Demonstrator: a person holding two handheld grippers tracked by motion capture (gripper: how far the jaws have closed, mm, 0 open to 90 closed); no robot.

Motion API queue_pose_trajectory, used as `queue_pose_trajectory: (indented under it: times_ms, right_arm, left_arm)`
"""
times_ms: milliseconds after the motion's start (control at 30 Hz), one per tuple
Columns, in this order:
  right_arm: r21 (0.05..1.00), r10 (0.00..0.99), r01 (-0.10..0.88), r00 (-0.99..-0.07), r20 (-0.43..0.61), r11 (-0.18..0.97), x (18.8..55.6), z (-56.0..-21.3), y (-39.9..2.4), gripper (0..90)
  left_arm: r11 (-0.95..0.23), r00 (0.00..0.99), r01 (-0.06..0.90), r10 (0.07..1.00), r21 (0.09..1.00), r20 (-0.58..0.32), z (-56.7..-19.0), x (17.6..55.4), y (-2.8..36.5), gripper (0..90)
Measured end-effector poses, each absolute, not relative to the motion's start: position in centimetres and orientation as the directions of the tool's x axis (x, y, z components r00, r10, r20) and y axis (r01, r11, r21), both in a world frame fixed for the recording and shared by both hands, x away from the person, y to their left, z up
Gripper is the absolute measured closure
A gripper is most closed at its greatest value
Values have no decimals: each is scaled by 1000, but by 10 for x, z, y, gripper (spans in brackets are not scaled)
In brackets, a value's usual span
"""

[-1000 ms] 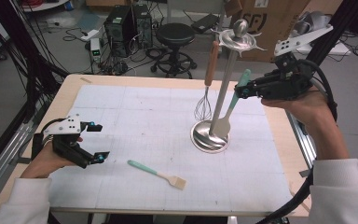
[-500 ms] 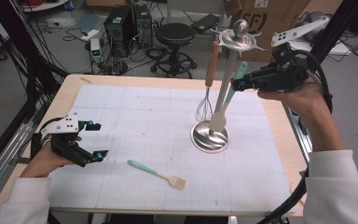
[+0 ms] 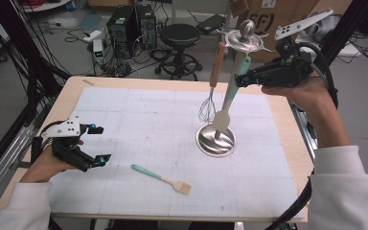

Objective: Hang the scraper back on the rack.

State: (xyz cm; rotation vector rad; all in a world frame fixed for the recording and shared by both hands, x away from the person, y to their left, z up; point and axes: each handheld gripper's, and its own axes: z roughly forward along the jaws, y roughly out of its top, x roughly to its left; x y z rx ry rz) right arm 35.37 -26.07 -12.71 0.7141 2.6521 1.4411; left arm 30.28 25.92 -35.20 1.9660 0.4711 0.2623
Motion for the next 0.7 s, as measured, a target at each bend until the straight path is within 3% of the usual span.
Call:
queue_pose_trajectory:
  times_ms: [700]
  right_arm:
    - [801,430,403,-879,204,443,363,-131,-258,822]
  left_arm:
    - [-375,900,204,435,904,-22,-352,302,259,16]
